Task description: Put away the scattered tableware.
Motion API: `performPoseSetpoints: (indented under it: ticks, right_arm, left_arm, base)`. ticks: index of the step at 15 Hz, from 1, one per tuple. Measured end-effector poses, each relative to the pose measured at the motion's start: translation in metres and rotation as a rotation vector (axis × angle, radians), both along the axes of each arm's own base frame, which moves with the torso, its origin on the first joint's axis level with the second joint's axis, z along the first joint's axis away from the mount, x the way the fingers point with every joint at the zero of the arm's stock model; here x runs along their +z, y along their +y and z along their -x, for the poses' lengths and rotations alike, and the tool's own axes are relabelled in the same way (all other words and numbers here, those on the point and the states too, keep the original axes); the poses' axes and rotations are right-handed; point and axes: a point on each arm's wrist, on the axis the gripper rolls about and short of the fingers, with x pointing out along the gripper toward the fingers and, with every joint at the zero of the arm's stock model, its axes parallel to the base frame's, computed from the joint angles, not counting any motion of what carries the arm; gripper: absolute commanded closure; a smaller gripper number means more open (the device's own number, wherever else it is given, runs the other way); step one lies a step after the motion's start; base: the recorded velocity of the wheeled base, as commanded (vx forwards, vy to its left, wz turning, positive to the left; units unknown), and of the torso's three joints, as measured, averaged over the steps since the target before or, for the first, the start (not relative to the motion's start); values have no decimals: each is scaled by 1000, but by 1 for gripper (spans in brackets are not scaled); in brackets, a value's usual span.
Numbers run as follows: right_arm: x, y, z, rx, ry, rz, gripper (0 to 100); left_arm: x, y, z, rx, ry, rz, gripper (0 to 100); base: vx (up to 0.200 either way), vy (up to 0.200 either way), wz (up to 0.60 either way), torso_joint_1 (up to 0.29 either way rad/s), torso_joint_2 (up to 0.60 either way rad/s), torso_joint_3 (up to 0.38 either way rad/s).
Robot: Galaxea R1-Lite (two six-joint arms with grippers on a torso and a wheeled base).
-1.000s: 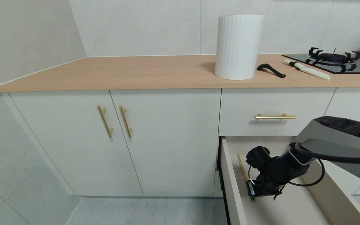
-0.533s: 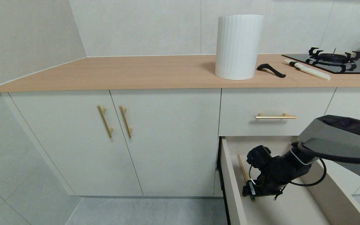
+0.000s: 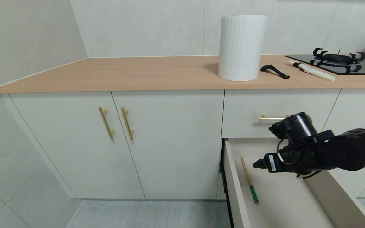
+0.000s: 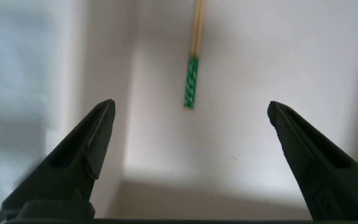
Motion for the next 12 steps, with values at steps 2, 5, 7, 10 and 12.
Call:
performPoseSetpoints:
  ticks: [2,5,7,10,12]
  right_arm:
    - [40,-17,20,3,-118,-6,0]
    - [79,-44,41,-24,-257,12,0]
    - [91,-54,49,-43,-308,13,0]
    - [98,-58,56,-41,-336,26,0]
    - [98,-59,58,-38,-343,30,0]
  left_arm:
    - [0,0,0,0,0,0,0]
    - [0,0,0,0,0,0,0]
    - [0,0,0,0,0,1,0]
    - [0,0,0,0,0,0,0]
    - [0,0,0,0,1,0,0]
  base:
    - [0,0,0,0,0,0]
    - [0,0,0,0,0,0]
    - [0,0,0,0,0,0]
    - [0,0,0,45,-179,-132]
    - [0,0,0,46,-205,-281]
